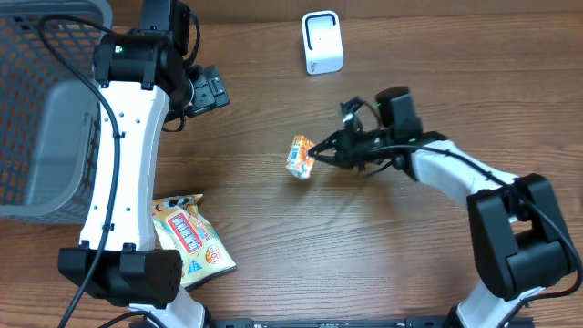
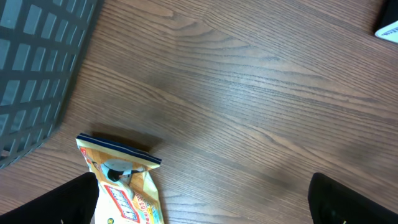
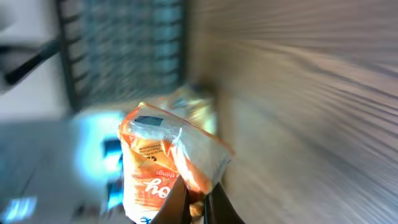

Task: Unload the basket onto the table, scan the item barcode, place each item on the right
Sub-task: 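Lift the orange pack up and toward the white scanner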

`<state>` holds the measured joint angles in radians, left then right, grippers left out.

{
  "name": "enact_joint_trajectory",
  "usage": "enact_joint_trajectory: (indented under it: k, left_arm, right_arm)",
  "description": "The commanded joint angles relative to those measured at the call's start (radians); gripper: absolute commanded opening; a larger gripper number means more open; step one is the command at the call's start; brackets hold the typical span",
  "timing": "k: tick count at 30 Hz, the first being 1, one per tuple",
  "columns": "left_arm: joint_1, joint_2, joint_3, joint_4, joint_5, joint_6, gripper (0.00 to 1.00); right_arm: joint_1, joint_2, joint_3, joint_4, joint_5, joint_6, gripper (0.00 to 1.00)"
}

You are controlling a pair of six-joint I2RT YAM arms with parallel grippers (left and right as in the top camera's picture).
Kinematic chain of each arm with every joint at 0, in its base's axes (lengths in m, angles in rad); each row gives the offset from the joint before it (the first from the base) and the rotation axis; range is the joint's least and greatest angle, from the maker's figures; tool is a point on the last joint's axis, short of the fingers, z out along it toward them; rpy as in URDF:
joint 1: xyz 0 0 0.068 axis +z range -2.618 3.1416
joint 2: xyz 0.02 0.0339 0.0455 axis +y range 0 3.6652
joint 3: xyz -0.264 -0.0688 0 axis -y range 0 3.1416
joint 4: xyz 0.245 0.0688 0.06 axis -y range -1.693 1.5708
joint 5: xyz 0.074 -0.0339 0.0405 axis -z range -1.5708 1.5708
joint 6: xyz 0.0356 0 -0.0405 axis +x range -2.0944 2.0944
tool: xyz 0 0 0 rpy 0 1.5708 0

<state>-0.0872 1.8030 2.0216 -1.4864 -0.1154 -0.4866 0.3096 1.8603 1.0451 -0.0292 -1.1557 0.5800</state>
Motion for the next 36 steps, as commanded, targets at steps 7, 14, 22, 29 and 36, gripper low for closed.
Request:
enact_joint_trajectory:
  k: [7, 14, 22, 29, 36]
  left_arm:
    - [0.002, 0.01, -0.004, 0.007, 0.004, 0.011, 1.0]
    - [0.002, 0.01, -0.004, 0.01, 0.003, 0.011, 1.0]
    - [0.002, 0.01, -0.004, 0.01, 0.004, 0.011, 1.0]
    - [0.002, 0.01, -0.004, 0.01, 0.004, 0.011, 0.99]
    - [0.001, 0.01, -0.004, 0.01, 0.004, 0.011, 1.0]
  right_arm:
    - [-0.037, 0.0, -0.002, 0.234, -0.414, -0.052, 0.04]
    - [-0.037, 0.0, -0.002, 0.37, -0.397, 0.104, 0.04]
    - [-0.037, 0.0, -0.002, 0.38, -0.221, 0.222, 0.04]
    - [-0.03, -0.001, 0.021, 0.191, 0.116, 0.276, 0.04]
    - [-0.005, -0.001, 0.301, -0.612, 0.885, -0.082, 0.04]
